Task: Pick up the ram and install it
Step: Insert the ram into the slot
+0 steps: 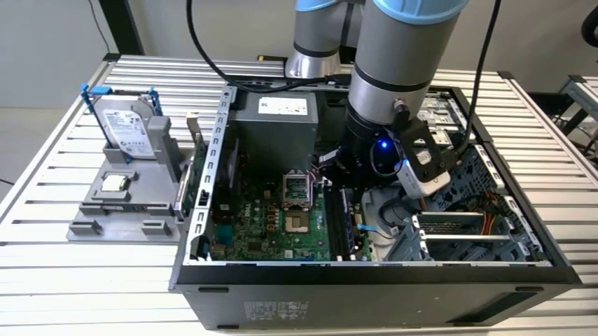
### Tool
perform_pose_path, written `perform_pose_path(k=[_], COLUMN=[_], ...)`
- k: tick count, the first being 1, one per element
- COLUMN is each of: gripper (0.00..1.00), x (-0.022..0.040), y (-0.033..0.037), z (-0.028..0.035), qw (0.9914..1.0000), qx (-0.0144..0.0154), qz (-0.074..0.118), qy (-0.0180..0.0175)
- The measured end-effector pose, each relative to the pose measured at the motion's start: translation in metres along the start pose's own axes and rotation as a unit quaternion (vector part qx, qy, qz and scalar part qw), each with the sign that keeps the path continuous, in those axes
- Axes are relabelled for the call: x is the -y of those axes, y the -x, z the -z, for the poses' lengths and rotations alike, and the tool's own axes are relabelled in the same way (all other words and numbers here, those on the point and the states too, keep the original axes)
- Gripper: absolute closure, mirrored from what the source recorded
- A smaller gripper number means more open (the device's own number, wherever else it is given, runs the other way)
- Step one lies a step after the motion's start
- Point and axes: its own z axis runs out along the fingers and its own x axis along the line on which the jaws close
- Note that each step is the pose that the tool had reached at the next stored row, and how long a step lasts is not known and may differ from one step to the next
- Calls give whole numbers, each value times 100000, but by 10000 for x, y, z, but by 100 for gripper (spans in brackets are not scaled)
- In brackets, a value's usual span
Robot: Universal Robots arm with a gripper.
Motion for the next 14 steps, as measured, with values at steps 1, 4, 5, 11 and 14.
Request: perform_pose_path(k=[1, 4, 5, 11, 14], gripper=[100, 100, 100, 100, 100], x=[0, 0, 0, 0, 0], y=[0, 0, 0, 0, 0], z=[1, 2, 2, 3, 3], qw=[100000, 100000, 100000, 99945, 99798], qx=[-1, -4, -3, -69, -127], qz=[4, 18, 22, 3277, 6323], qy=[42, 174, 220, 447, 610])
